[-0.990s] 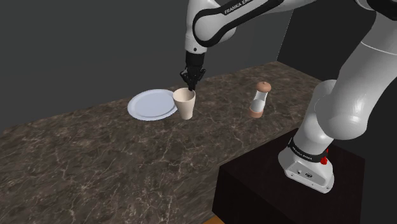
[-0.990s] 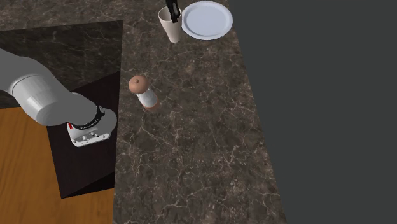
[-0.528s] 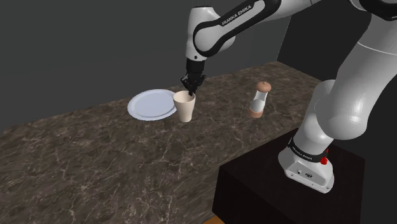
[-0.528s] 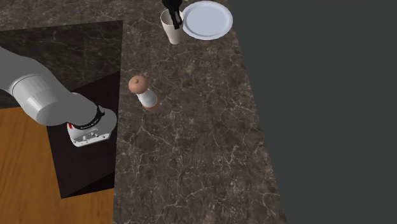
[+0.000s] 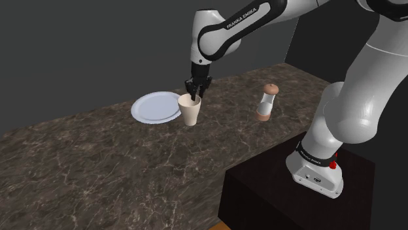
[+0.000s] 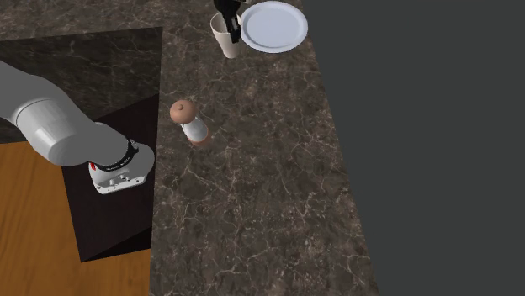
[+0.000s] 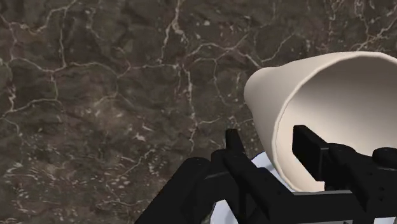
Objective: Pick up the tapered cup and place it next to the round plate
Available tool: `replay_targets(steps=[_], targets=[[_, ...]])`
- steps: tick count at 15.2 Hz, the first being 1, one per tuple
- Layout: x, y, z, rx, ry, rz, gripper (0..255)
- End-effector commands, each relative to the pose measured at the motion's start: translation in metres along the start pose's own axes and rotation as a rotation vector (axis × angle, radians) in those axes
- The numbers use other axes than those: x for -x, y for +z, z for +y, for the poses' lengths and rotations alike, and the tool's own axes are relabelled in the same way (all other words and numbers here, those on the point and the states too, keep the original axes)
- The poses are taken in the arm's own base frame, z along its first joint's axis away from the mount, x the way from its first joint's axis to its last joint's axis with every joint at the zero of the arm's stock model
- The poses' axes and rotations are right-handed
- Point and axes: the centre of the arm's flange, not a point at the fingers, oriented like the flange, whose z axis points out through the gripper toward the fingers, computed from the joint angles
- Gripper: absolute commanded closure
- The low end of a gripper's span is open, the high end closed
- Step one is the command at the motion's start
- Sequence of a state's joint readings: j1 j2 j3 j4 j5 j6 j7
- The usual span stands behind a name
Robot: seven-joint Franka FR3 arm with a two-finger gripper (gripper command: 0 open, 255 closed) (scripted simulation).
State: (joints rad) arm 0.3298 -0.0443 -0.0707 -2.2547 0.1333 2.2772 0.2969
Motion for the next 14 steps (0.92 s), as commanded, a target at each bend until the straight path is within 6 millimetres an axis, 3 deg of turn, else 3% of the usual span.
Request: replay_targets(steps=[1,5,9,14], targets=[[0.001,0.002,0.000,0.002,-0.001,-0.005,0],[0.001,0.003,-0.001,0.002,-0.001,-0.006,0],[0.001,-0.047,-0.001,0.002,-0.001,-0.006,0],[0.001,-0.047,-0.001,0.002,-0.001,-0.006,0]])
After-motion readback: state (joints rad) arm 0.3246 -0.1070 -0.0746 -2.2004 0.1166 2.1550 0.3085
